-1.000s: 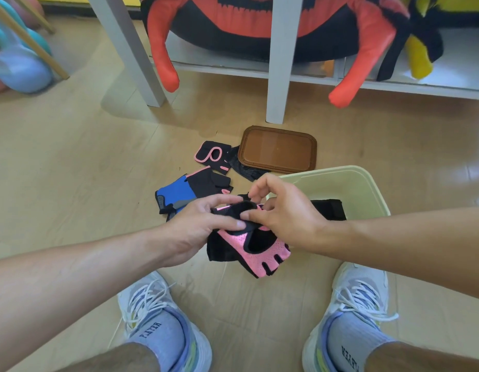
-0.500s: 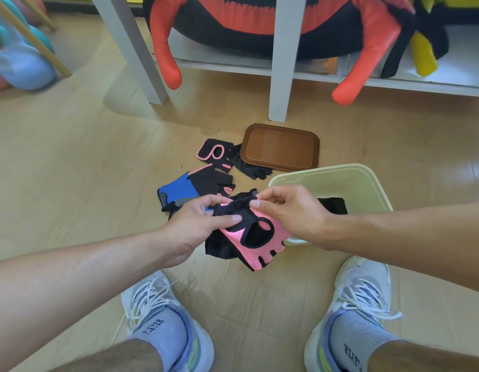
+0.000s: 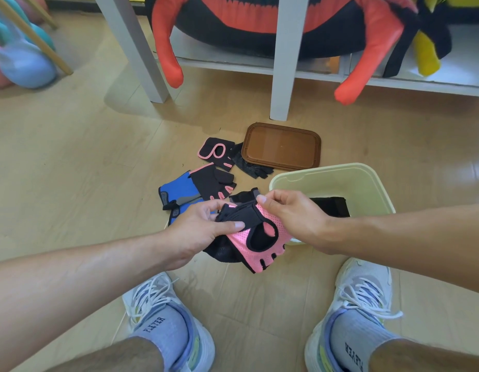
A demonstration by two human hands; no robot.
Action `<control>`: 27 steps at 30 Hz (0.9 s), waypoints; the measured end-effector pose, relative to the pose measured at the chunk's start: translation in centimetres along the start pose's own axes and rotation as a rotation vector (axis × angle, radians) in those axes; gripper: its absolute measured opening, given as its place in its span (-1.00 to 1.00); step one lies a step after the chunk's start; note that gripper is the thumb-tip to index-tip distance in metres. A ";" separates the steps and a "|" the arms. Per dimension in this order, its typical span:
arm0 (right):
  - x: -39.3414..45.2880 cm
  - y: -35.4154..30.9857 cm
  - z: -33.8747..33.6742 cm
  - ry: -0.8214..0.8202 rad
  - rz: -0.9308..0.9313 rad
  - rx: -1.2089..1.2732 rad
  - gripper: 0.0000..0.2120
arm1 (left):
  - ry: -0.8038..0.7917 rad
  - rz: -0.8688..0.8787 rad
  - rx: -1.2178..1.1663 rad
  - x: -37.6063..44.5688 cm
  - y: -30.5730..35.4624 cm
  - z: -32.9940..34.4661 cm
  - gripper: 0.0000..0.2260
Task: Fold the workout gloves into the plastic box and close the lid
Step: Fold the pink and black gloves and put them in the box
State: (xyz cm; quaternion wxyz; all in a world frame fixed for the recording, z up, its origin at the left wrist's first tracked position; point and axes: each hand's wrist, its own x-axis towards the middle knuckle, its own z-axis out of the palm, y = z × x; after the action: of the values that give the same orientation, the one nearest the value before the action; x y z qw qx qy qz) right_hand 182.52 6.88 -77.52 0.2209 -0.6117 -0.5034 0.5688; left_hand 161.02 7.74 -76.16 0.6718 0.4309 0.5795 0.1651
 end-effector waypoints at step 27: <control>-0.2 -1.2 -0.9 -0.208 -0.165 -0.147 -0.89 | 0.112 -0.051 -0.026 1.2 0.1 -1.6 -0.84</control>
State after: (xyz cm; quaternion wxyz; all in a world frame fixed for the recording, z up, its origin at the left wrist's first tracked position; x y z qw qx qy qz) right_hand 182.92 7.48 -76.22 0.1682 -0.5205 -0.6123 0.5708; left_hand 159.93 9.25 -76.72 0.6478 0.3971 0.6249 0.1793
